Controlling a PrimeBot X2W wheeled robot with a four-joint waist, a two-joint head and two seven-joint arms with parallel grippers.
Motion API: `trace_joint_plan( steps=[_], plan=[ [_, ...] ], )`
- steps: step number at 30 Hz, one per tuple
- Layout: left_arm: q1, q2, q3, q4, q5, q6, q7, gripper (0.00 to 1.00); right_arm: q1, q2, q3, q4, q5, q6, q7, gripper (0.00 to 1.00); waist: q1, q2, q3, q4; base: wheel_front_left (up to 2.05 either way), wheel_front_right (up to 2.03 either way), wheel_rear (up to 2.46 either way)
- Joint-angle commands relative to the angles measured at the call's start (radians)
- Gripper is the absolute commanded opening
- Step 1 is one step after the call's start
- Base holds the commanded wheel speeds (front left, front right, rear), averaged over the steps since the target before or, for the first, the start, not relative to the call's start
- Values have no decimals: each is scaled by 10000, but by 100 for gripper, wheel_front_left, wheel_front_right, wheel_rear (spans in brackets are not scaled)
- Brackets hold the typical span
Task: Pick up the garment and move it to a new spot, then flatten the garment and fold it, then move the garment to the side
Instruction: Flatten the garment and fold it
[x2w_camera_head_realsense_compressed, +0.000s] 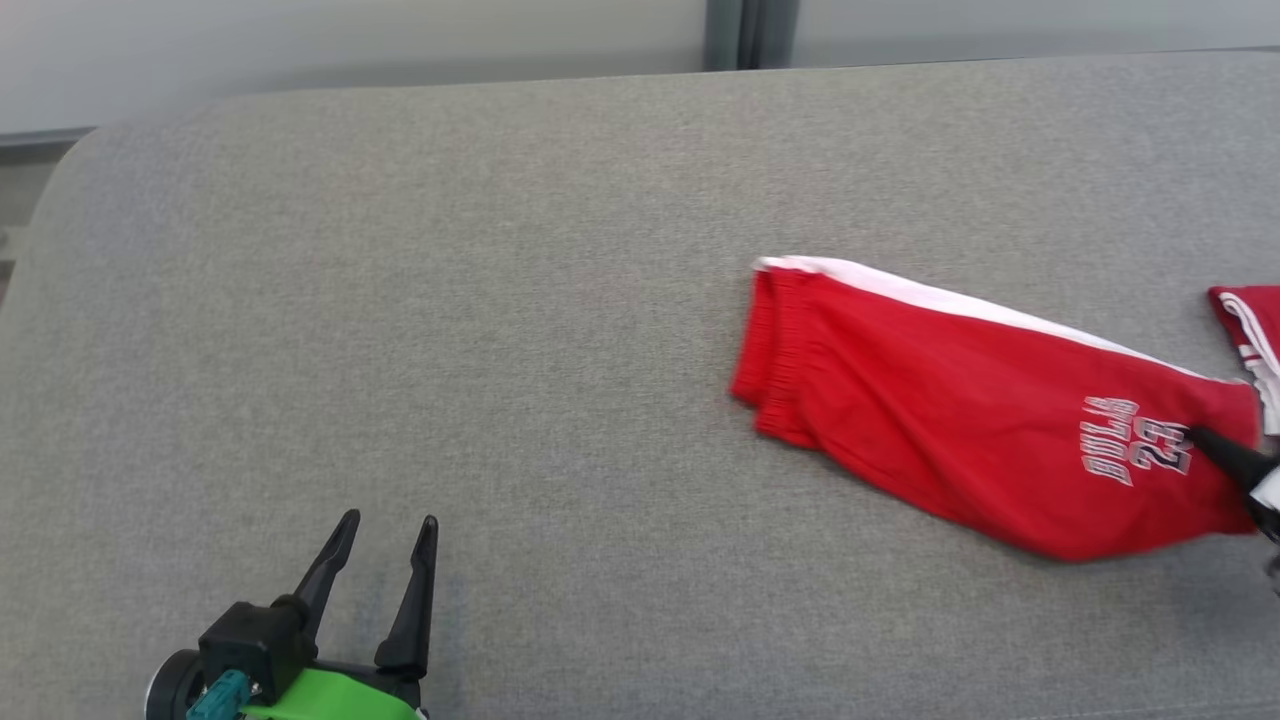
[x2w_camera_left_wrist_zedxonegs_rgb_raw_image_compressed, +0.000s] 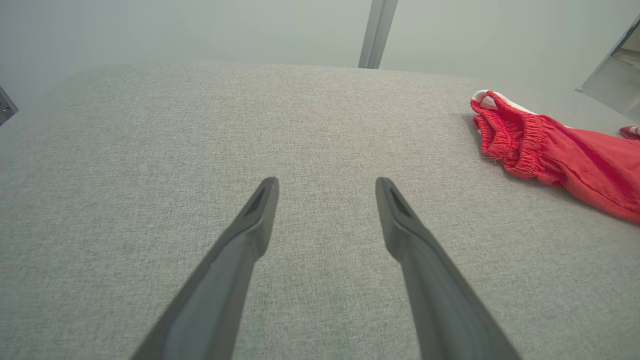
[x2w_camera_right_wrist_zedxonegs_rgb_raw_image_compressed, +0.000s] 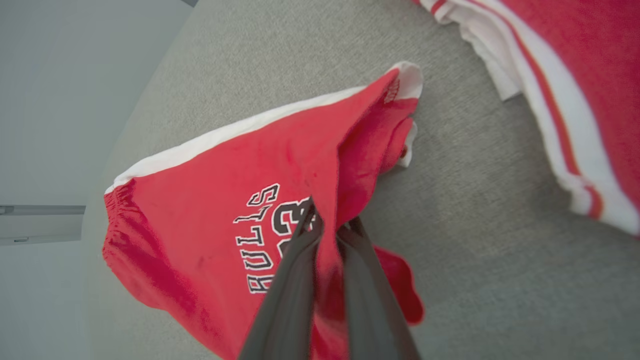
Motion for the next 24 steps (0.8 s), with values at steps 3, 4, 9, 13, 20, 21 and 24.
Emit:
trace_joint_plan(
  steps=[3, 4, 9, 13, 20, 21, 24],
  plan=[
    [298, -64, 271, -81, 295, -171, -43, 100, 252, -46, -471, 272, -210, 5, -395, 0, 1, 0, -111, -300, 0, 0, 0],
    [359, -97, 357, -113, 420, -246, -44, 100, 254, -44, -626, 363, -286, 5, -545, 0, 1, 0, -98, -334, 0, 0, 0],
    [554, -274, 772, -163, 902, -493, -44, 100, -39, 261, -944, 316, -178, 5, -1185, 0, 1, 0, -35, -473, 0, 0, 0],
    [669, -466, 1047, -120, 1163, -689, -43, 100, -308, 447, -725, -186, 10, 5, -1555, 0, 1, 0, -24, -527, 0, 0, 0],
    [764, -866, 1426, -54, 1502, -1006, -44, 100, -806, 1165, 474, -1804, 364, 3, -1059, 0, 1, 0, -15, -460, 0, 0, 0],
    [754, -929, 1450, -34, 1546, -1057, -45, 100, -871, 1307, 646, -2039, 346, 5, -974, 0, 1, 0, 11, -424, 0, 0, 0],
    [616, -1180, 1513, 60, 1661, -1232, -44, 100, -1092, 1854, 1021, -2447, -13, 5, -813, 0, 1, 0, 155, -299, 0, 0, 0]
  ],
)
